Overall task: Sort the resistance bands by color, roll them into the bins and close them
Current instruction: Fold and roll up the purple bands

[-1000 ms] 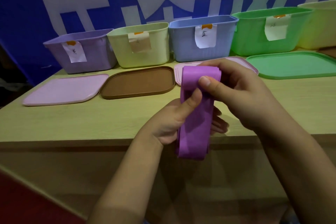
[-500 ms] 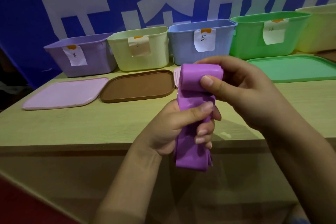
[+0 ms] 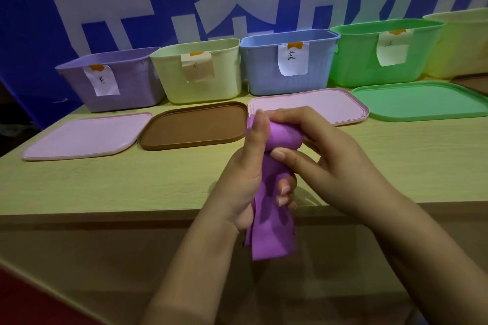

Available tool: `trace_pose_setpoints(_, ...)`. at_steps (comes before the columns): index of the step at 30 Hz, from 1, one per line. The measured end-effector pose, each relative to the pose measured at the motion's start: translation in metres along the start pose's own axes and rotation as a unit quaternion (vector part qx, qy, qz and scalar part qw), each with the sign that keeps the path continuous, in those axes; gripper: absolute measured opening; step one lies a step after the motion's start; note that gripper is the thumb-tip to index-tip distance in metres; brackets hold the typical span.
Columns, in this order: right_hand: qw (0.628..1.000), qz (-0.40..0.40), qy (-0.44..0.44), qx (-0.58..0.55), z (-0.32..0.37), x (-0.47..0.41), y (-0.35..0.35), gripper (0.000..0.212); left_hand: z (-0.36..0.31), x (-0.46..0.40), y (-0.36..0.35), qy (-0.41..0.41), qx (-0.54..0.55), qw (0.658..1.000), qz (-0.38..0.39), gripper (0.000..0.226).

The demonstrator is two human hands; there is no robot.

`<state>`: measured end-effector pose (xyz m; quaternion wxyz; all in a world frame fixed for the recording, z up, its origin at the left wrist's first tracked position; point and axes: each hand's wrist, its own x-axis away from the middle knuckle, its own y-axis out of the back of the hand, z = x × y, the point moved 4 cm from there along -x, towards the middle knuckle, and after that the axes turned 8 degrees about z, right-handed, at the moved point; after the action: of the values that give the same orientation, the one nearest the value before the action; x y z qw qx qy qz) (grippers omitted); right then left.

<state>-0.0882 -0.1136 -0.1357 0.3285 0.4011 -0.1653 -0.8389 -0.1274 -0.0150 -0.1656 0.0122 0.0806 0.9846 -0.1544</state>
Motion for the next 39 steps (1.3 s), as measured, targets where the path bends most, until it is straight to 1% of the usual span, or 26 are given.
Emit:
trace_pose_setpoints(1, 1.000, 0.005, -0.004, -0.009, -0.001, 0.000, 0.000, 0.033, 0.001, 0.000, 0.001, -0.002, -0.008, 1.000, -0.004, 0.063)
trace_pose_setpoints(2, 0.999, 0.015, -0.009, -0.042, -0.002, 0.001, 0.000, 0.030, 0.001, 0.000, 0.002, -0.006, -0.015, 1.000, -0.005, 0.062)
trace_pose_setpoints(3, 0.995, 0.025, -0.021, -0.099, -0.003, 0.002, 0.000, 0.030, 0.001, 0.000, 0.003, -0.011, -0.020, 1.000, -0.001, 0.059)
trace_pose_setpoints(5, 0.975, 0.039, -0.046, -0.214, -0.006, 0.005, 0.002, 0.034, 0.001, 0.001, 0.006, -0.016, -0.019, 1.000, 0.010, 0.059)
trace_pose_setpoints(7, 0.954, 0.051, -0.060, -0.288, -0.008, 0.009, 0.002, 0.036, 0.000, 0.003, 0.007, -0.025, -0.023, 0.999, 0.021, 0.059)
trace_pose_setpoints(9, 0.924, 0.056, -0.085, -0.369, -0.010, 0.009, 0.000, 0.045, -0.002, 0.005, 0.008, -0.037, -0.058, 0.997, 0.035, 0.054)
trace_pose_setpoints(10, 0.916, 0.054, -0.107, -0.384, -0.012, 0.008, -0.001, 0.050, -0.004, 0.006, 0.008, -0.040, -0.074, 0.996, 0.042, 0.051)
trace_pose_setpoints(11, 0.916, 0.048, -0.134, -0.376, -0.014, 0.008, -0.002, 0.047, -0.005, 0.008, 0.008, -0.039, -0.082, 0.995, 0.049, 0.047)
trace_pose_setpoints(12, 0.921, 0.047, -0.156, -0.355, -0.015, 0.007, -0.002, 0.037, -0.006, 0.010, 0.008, -0.040, -0.086, 0.994, 0.057, 0.043)
trace_pose_setpoints(13, 0.923, 0.056, -0.168, -0.341, -0.015, 0.007, -0.004, 0.027, -0.006, 0.011, 0.008, -0.042, -0.090, 0.993, 0.066, 0.040)
trace_pose_setpoints(14, 0.921, 0.071, -0.167, -0.345, -0.013, 0.006, -0.005, 0.022, -0.007, 0.012, 0.008, -0.045, -0.095, 0.992, 0.072, 0.035)
trace_pose_setpoints(15, 0.917, 0.081, -0.159, -0.357, -0.011, 0.006, -0.006, 0.021, -0.007, 0.013, 0.008, -0.050, -0.097, 0.991, 0.076, 0.031)
trace_pose_setpoints(17, 0.918, 0.084, -0.145, -0.360, -0.007, 0.007, -0.005, 0.027, -0.006, 0.013, 0.008, -0.063, -0.078, 0.992, 0.082, 0.027)
trace_pose_setpoints(20, 0.929, 0.067, -0.138, -0.338, 0.000, 0.007, -0.003, 0.023, -0.004, 0.012, 0.011, -0.075, -0.047, 0.992, 0.089, 0.030)
trace_pose_setpoints(23, 0.943, 0.038, -0.135, -0.302, 0.003, 0.009, -0.004, 0.025, -0.002, 0.011, 0.013, -0.068, 0.001, 0.992, 0.108, 0.034)
trace_pose_setpoints(26, 0.957, -0.007, -0.125, -0.261, 0.003, 0.010, -0.003, 0.028, 0.001, 0.008, 0.018, -0.048, 0.031, 0.992, 0.111, 0.058)
trace_pose_setpoints(28, 0.960, -0.025, -0.116, -0.254, 0.003, 0.010, -0.003, 0.030, 0.002, 0.008, 0.020, -0.038, 0.035, 0.993, 0.110, 0.064)
trace_pose_setpoints(30, 0.961, -0.035, -0.103, -0.255, 0.005, 0.011, -0.003, 0.030, -0.001, 0.009, 0.020, -0.042, -0.004, 0.994, 0.104, 0.061)
trace_pose_setpoints(31, 0.962, -0.046, -0.095, -0.250, 0.006, 0.012, -0.001, 0.030, -0.004, 0.010, 0.021, -0.044, -0.045, 0.994, 0.089, 0.060)
trace_pose_setpoints(33, 0.965, -0.081, -0.079, -0.239, 0.007, 0.012, 0.007, 0.028, -0.008, 0.011, 0.027, -0.042, -0.147, 0.988, 0.034, 0.073)
trace_pose_setpoints(34, 0.963, -0.096, -0.074, -0.241, 0.008, 0.012, 0.011, 0.027, -0.010, 0.012, 0.029, -0.038, -0.184, 0.982, 0.018, 0.080)
trace_pose_setpoints(35, 0.961, -0.104, -0.071, -0.245, 0.008, 0.011, 0.013, 0.026, -0.010, 0.012, 0.028, -0.036, -0.206, 0.978, 0.021, 0.081)
trace_pose_setpoints(36, 0.962, -0.108, -0.068, -0.243, 0.009, 0.010, 0.015, 0.025, -0.010, 0.012, 0.026, -0.032, -0.213, 0.976, 0.037, 0.076)
trace_pose_setpoints(37, 0.963, -0.109, -0.068, -0.236, 0.009, 0.009, 0.015, 0.025, -0.008, 0.011, 0.022, -0.028, -0.214, 0.975, 0.050, 0.067)
trace_pose_setpoints(39, 0.966, -0.117, -0.068, -0.218, 0.009, 0.007, 0.012, 0.025, -0.005, 0.008, 0.016, -0.039, -0.219, 0.975, 0.030, 0.047)
